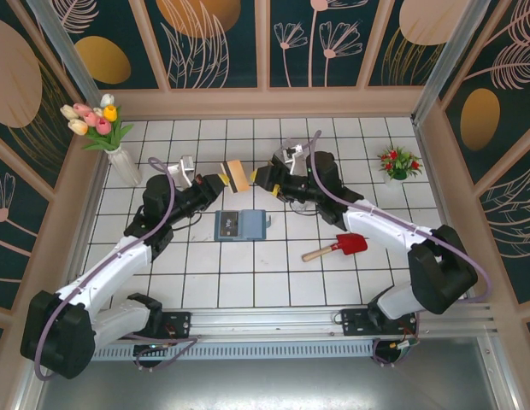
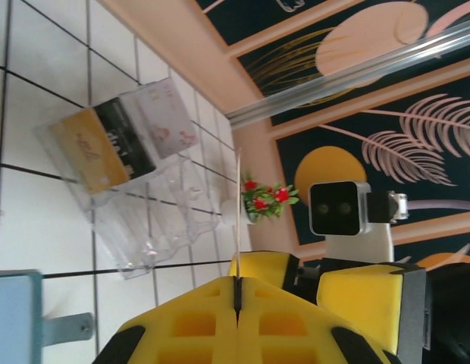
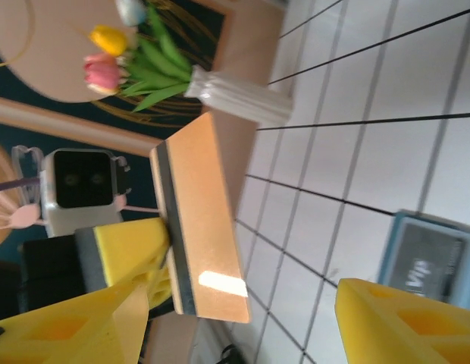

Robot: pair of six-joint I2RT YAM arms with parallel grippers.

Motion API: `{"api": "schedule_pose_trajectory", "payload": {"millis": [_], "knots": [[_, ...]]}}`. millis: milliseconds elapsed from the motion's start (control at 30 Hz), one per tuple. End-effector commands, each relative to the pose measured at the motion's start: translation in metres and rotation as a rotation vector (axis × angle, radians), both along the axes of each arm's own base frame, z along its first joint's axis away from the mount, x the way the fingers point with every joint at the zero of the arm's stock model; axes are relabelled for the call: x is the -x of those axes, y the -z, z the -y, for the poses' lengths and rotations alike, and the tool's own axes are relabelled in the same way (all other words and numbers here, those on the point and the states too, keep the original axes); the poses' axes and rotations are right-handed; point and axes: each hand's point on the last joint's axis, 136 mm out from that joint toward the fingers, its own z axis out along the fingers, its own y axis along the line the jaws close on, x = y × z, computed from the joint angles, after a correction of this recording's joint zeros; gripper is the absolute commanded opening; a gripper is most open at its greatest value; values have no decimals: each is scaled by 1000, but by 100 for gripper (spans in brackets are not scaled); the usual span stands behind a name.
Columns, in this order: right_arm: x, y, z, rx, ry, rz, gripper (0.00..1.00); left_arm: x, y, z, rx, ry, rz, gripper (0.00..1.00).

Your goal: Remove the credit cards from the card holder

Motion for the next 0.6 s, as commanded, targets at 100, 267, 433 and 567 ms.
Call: {"api": "schedule_pose_trajectory", "payload": {"millis": [100, 267, 433, 567], "knots": [[12, -48, -14, -201, -135, 69, 66, 7, -43, 8, 175, 67, 96, 0], [11, -68, -17, -268, -194, 98, 54, 3, -55, 12, 214, 83, 109, 0], [7, -78, -16, -299, -206, 144, 30, 0, -51, 10, 208, 59, 101, 0], [3, -80, -16, -282, -219, 166, 9, -2, -51, 9, 199, 50, 97, 0]]}}
